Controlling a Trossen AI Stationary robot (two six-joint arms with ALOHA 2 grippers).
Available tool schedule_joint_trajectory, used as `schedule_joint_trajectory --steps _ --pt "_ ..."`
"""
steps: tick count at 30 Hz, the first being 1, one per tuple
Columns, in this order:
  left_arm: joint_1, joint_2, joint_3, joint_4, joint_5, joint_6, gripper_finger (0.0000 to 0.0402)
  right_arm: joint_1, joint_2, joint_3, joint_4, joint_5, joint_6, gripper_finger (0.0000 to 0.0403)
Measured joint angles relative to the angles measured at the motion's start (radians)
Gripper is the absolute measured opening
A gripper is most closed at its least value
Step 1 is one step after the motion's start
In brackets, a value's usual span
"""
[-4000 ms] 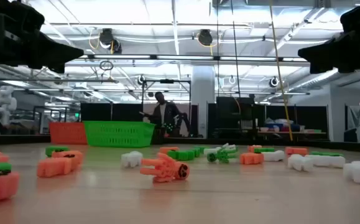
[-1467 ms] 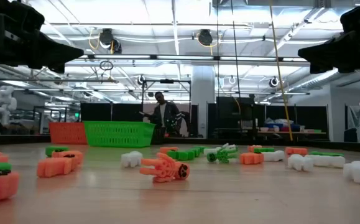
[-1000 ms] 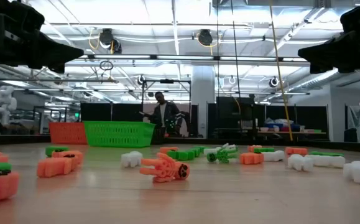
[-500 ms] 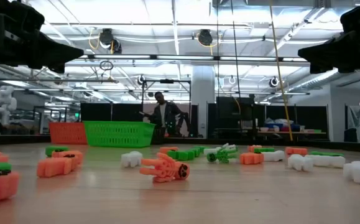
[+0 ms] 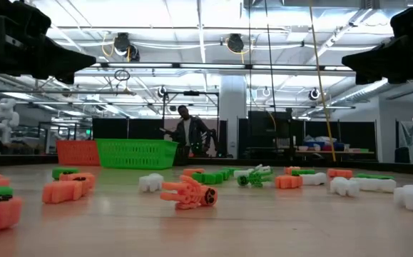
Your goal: Sort Halloween decoration
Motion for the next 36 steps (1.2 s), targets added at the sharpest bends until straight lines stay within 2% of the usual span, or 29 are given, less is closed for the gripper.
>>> schedule_joint_trajectory --steps 36 --pt "0.000 0.000 0.000 0.000 0.000 0.000 0.0001 0.000 0.000 0.000 0.014 0.001 0.000 0.0000"
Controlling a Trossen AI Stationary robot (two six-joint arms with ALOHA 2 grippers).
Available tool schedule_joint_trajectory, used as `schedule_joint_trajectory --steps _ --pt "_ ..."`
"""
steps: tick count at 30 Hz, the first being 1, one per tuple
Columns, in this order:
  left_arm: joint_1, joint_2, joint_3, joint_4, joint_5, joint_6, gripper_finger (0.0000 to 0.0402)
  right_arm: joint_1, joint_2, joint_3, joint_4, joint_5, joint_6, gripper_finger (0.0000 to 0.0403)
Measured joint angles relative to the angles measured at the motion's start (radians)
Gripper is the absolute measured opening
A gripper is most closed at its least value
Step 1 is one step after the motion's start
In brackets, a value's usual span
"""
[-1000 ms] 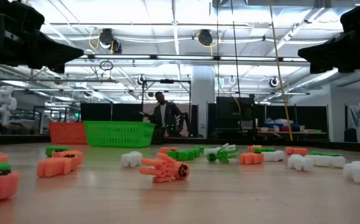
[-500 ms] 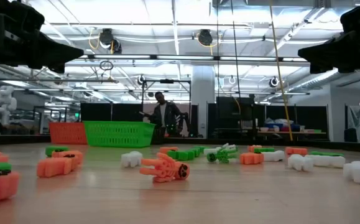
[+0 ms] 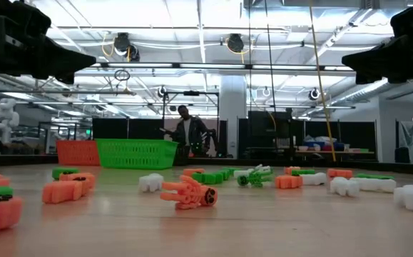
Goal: Sort Halloween decoration
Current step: Put the green skeleton toy into the orange bin
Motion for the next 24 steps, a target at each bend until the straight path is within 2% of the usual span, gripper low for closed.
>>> schedule_joint_trajectory --steps 11,24 --pt "0.000 0.000 0.000 0.000 0.000 0.000 0.0001 0.000 0.000 0.040 -0.011 0.000 0.026 0.0000" --pt "0.000 0.000 0.000 0.000 0.000 0.000 0.0001 0.000 0.034 0.244 -0.163 0.000 0.081 0.0000"
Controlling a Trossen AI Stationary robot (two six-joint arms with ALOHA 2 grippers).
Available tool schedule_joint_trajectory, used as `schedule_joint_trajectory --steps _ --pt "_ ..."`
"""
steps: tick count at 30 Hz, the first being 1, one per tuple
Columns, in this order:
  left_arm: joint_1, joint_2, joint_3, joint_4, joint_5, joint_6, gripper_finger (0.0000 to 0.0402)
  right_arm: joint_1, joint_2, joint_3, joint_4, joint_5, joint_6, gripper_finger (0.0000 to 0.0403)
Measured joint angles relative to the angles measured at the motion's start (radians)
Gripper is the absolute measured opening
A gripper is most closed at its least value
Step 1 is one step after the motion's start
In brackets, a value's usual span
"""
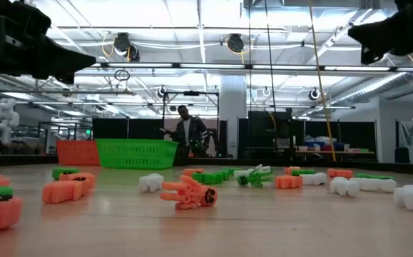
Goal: Sort Halloween decoration
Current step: Put the green skeleton toy into the orange bin
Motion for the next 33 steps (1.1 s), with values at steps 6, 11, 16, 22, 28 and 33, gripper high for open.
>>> schedule_joint_trajectory --steps 6,11,16,22,28,33 --pt "0.000 0.000 0.000 0.000 0.000 0.000 0.0001 0.000 0.057 0.131 -0.099 0.000 0.024 0.0000" --pt "0.000 0.000 0.000 0.000 0.000 0.000 0.0001 0.000 0.135 0.242 -0.174 0.002 0.053 0.0000" --pt "0.000 0.000 0.000 0.004 -0.040 0.000 0.0001 0.000 0.234 0.340 -0.228 0.003 0.053 0.0000" --pt "0.000 0.000 0.000 0.004 -0.045 0.000 0.0001 0.000 0.358 0.446 -0.266 0.004 0.053 0.0000" --pt "0.000 0.000 0.000 0.004 -0.045 -0.001 0.0001 0.000 0.452 0.510 -0.297 0.062 0.050 0.0000" --pt "0.000 0.000 0.000 0.003 -0.045 -0.001 0.0001 0.000 0.482 0.515 -0.295 0.105 0.047 0.0000"
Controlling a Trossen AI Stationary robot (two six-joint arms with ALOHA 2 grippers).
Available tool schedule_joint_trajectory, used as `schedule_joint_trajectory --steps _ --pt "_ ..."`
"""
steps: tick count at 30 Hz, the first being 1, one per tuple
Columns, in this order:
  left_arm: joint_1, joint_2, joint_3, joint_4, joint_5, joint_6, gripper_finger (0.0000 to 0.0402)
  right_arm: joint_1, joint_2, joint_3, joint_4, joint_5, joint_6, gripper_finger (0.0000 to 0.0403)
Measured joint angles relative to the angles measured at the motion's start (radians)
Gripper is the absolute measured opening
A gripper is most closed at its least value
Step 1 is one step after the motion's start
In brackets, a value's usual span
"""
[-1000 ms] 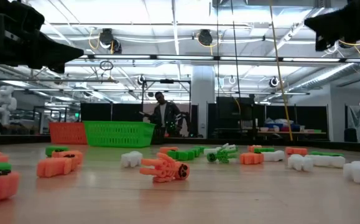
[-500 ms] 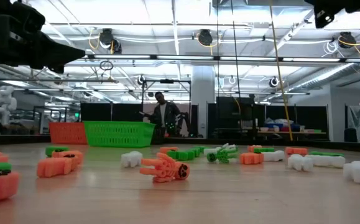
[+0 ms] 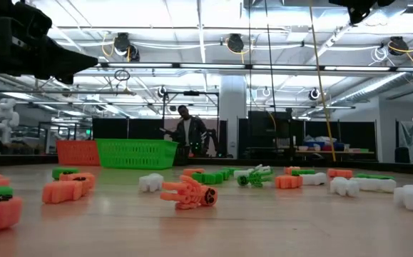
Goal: Sort Halloween decoration
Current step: Put the green skeleton toy into the orange bin
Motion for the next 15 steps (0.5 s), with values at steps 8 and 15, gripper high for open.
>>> schedule_joint_trajectory --steps 8,15 --pt "0.000 0.000 0.000 0.000 0.000 -0.005 0.0001 0.000 0.007 0.000 -0.003 0.000 0.079 0.0000" --pt "0.000 0.044 0.033 -0.062 -0.027 -0.236 0.0001 0.000 0.015 0.000 -0.022 0.000 0.081 0.0000"
